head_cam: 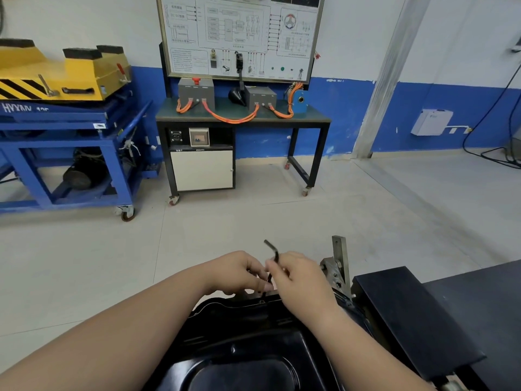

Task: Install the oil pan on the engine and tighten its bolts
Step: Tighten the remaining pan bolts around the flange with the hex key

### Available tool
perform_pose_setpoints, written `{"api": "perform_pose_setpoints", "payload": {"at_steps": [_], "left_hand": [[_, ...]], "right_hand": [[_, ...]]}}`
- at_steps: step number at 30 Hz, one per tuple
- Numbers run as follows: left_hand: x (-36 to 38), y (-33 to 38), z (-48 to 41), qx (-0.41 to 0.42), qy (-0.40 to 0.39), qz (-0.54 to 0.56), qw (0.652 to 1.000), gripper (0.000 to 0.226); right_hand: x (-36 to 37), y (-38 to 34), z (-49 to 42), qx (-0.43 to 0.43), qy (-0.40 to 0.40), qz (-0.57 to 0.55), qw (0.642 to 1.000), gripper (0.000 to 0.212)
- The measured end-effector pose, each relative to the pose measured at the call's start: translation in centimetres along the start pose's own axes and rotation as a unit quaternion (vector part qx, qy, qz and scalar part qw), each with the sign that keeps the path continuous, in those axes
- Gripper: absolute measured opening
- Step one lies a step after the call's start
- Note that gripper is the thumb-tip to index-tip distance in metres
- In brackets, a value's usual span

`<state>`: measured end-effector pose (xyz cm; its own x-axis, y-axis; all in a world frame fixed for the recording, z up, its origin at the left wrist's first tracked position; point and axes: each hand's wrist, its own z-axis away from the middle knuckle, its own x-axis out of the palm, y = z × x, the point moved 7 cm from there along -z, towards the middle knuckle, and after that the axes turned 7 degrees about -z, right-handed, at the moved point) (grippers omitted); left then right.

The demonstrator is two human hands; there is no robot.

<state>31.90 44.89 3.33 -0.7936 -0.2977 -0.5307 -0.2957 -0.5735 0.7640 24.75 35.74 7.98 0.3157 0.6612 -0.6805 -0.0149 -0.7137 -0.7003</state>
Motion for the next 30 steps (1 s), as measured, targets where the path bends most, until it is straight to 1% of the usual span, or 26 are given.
{"api": "perform_pose_setpoints", "payload": {"at_steps": [1, 3, 4, 5, 8, 11, 14, 16, 19, 22, 24, 26, 27, 28, 30], "left_hand": [[0.0, -0.2, 0.0, -0.006, -0.006, 0.046, 0.999, 0.019], [0.0, -0.3, 0.1, -0.018, -0.024, 0.147, 0.989, 0.026], [0.0, -0.3, 0.1, -0.023, -0.033, 0.184, 0.982, 0.032], [0.1, -0.3, 0.2, -0.027, -0.039, 0.21, 0.977, 0.04], [0.6, -0.2, 0.2, -0.036, -0.06, 0.263, 0.962, 0.059], [1.3, 0.3, 0.2, -0.039, -0.089, 0.295, 0.951, 0.065], [1.7, 0.9, 0.1, -0.024, -0.109, 0.307, 0.945, 0.065], [1.8, 1.1, 0.1, -0.019, -0.111, 0.306, 0.945, 0.066], [1.8, 1.0, 0.0, -0.02, -0.105, 0.304, 0.947, 0.066], [2.0, 0.8, -0.1, -0.032, -0.093, 0.298, 0.95, 0.062], [2.0, 0.8, -0.1, -0.037, -0.082, 0.278, 0.956, 0.064], [1.9, 0.7, -0.2, -0.039, -0.067, 0.253, 0.964, 0.067], [1.8, 0.7, -0.2, -0.038, -0.056, 0.241, 0.968, 0.065], [1.5, 0.5, -0.2, -0.035, -0.042, 0.227, 0.972, 0.056], [0.9, 0.5, -0.1, -0.023, -0.006, 0.186, 0.982, 0.027]], "right_hand": [[-0.6, 0.2, 0.0, 0.007, 0.035, -0.061, 0.997, 0.028], [-1.7, 0.7, 0.1, 0.028, 0.103, -0.189, 0.976, 0.027], [-2.1, 0.8, 0.1, 0.035, 0.116, -0.227, 0.966, 0.028], [-2.2, 1.0, -0.1, 0.041, 0.114, -0.239, 0.964, 0.028], [-1.5, 1.4, -0.6, 0.074, 0.045, -0.206, 0.975, 0.026], [-0.1, 1.6, -0.7, 0.085, -0.028, -0.208, 0.974, 0.024], [1.3, 1.6, -0.4, 0.084, -0.075, -0.228, 0.967, 0.017], [1.7, 1.4, -0.4, 0.076, -0.087, -0.233, 0.966, 0.009], [1.8, 1.5, -0.7, 0.071, -0.082, -0.208, 0.972, 0.005], [1.8, 1.8, -0.8, 0.076, -0.079, -0.209, 0.972, 0.013], [1.7, 2.2, -0.9, 0.084, -0.059, -0.244, 0.964, 0.013], [1.3, 2.7, -0.8, 0.094, -0.028, -0.299, 0.949, 0.012], [1.0, 3.0, -0.7, 0.099, -0.013, -0.325, 0.94, 0.013], [0.7, 3.3, -0.7, 0.105, 0.001, -0.345, 0.933, 0.014], [-0.2, 4.2, -0.7, 0.119, 0.024, -0.345, 0.931, 0.018]]}}
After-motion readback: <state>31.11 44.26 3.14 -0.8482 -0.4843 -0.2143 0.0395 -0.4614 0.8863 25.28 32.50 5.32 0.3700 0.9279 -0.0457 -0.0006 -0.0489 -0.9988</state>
